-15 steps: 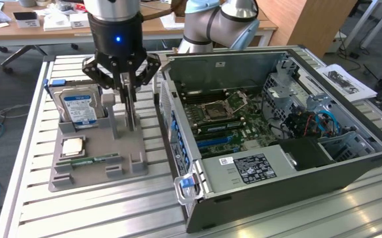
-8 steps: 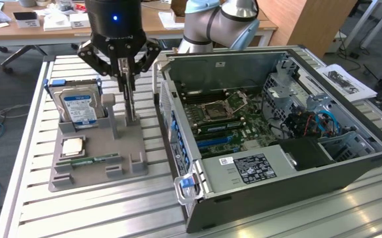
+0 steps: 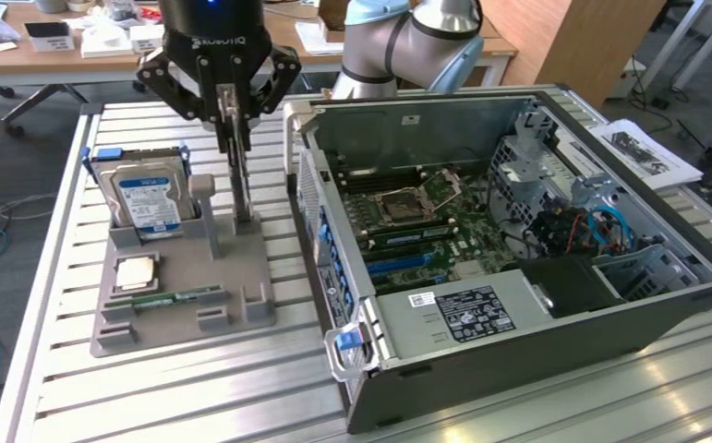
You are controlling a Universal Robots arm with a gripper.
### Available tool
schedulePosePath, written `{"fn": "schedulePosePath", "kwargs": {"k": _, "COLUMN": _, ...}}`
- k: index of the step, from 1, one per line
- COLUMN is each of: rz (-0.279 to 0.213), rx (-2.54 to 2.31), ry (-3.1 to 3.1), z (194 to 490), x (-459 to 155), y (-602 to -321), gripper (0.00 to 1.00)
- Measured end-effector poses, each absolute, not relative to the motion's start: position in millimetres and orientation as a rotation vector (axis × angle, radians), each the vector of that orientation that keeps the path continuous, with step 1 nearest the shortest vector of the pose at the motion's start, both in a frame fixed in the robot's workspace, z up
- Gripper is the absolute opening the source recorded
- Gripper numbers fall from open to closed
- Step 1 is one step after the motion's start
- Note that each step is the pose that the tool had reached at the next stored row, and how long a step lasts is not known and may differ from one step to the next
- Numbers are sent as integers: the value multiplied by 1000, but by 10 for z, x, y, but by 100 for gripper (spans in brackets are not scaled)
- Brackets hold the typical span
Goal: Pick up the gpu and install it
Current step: 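Pick up the gpu and move the gpu toward the slot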
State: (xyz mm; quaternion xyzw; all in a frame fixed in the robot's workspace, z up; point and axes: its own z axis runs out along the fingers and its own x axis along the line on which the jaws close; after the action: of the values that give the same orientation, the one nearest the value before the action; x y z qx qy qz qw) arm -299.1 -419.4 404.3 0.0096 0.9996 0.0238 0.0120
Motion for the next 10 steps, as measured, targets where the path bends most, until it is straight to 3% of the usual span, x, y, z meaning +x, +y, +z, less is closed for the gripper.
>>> {"fn": "schedulePosePath", "kwargs": {"k": 10, "rz": 74, "rx": 30, "ry": 3117, "z": 4202, "x": -2991, "y": -4194, "gripper": 27}}
